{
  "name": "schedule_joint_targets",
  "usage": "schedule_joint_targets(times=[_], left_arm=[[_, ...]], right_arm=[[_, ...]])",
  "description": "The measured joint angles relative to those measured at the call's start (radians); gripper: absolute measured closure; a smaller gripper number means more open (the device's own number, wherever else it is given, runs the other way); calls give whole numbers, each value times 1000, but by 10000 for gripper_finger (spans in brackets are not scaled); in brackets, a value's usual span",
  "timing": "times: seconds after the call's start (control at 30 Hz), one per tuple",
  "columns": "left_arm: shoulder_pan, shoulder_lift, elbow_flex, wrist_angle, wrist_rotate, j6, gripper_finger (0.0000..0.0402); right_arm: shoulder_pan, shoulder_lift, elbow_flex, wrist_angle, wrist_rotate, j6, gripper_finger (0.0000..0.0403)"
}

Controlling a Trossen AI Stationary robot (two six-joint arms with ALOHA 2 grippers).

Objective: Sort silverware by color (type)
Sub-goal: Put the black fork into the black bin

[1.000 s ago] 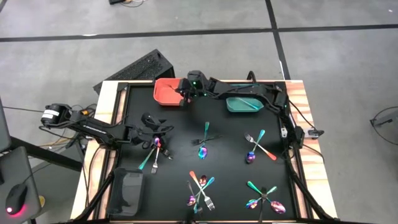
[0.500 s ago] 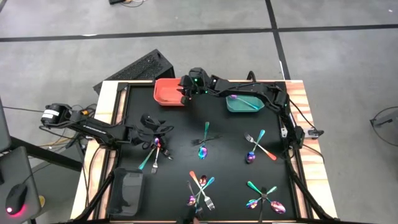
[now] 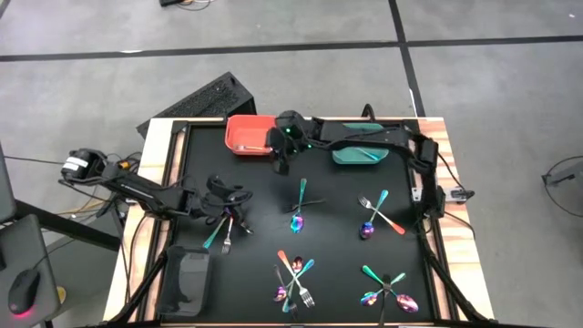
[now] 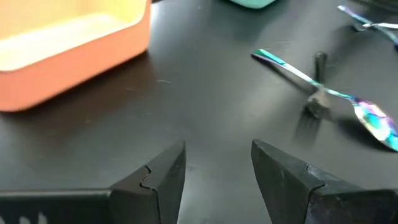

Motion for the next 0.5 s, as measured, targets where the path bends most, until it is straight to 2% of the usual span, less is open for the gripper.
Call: schedule_joint_targets(times=[0.17,0.37,0.5], left_arm=[[-59,0,0,4,-2,-76,230],[-114,0,0,25,-39,-109,230],[-104,0,0,126,-34,-46,230]], right_arm=[[8,-93,-242,104,-46,74,258],[45,-270,-633,454,-31,223,258],[121,-347,-832,703,4,308,258]])
